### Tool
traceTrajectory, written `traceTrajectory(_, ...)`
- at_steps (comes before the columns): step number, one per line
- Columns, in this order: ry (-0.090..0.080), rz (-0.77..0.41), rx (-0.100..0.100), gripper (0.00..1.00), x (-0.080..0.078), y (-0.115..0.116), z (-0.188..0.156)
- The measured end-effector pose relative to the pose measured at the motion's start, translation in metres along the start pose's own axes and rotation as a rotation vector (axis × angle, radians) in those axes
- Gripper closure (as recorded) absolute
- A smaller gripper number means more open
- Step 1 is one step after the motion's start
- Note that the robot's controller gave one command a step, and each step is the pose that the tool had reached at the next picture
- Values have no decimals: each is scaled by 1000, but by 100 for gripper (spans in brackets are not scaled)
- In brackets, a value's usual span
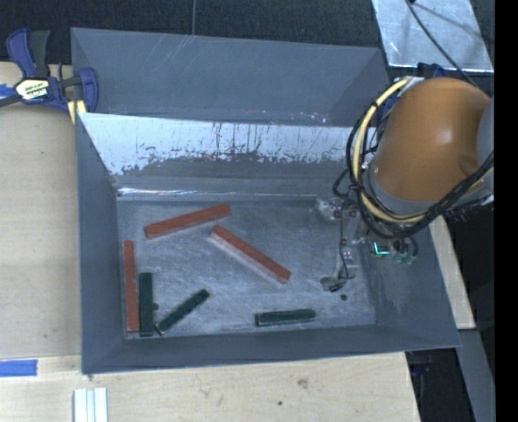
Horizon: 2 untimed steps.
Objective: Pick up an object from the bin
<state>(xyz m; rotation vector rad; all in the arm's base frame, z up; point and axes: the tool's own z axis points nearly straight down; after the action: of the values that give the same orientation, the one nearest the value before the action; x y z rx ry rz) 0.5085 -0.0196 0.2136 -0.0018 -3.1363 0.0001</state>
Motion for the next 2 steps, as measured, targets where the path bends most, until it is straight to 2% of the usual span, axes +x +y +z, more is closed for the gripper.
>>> traceTrajectory(1, -3, -15, 0, 0, -11, 16, 147)
traceTrajectory(2, -10, -16, 0, 100, -13, 15, 143)
